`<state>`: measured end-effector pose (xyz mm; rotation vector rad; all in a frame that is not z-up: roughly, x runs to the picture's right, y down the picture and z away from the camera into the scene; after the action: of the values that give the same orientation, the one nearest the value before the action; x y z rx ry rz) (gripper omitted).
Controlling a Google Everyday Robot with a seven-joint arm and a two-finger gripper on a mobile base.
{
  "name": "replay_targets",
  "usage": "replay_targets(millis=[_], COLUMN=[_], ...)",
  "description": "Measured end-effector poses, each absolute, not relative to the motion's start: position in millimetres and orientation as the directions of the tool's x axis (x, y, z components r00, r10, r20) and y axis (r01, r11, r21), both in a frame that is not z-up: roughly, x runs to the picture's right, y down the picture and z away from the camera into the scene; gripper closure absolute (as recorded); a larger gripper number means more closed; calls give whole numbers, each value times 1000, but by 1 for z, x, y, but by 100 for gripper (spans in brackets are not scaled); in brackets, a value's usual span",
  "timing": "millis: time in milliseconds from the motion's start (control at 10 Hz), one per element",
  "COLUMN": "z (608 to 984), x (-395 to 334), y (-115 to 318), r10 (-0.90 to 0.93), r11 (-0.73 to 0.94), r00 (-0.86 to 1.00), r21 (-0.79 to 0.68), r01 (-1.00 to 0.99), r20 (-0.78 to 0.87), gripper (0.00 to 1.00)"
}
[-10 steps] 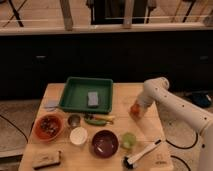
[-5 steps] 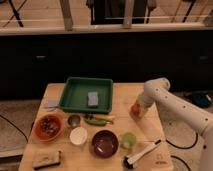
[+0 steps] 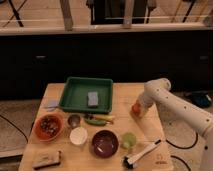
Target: Place apple in paper cup
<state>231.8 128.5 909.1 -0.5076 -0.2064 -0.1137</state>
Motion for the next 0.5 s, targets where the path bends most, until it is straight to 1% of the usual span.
replay_targets(millis=[300, 500], z=[910, 911], x=[235, 238], y=[129, 128], r10=[-50, -44], r11=[869, 871], r00=[974, 975], r21=[-471, -469], r01=[150, 144], r20=[219, 216], gripper=[89, 87])
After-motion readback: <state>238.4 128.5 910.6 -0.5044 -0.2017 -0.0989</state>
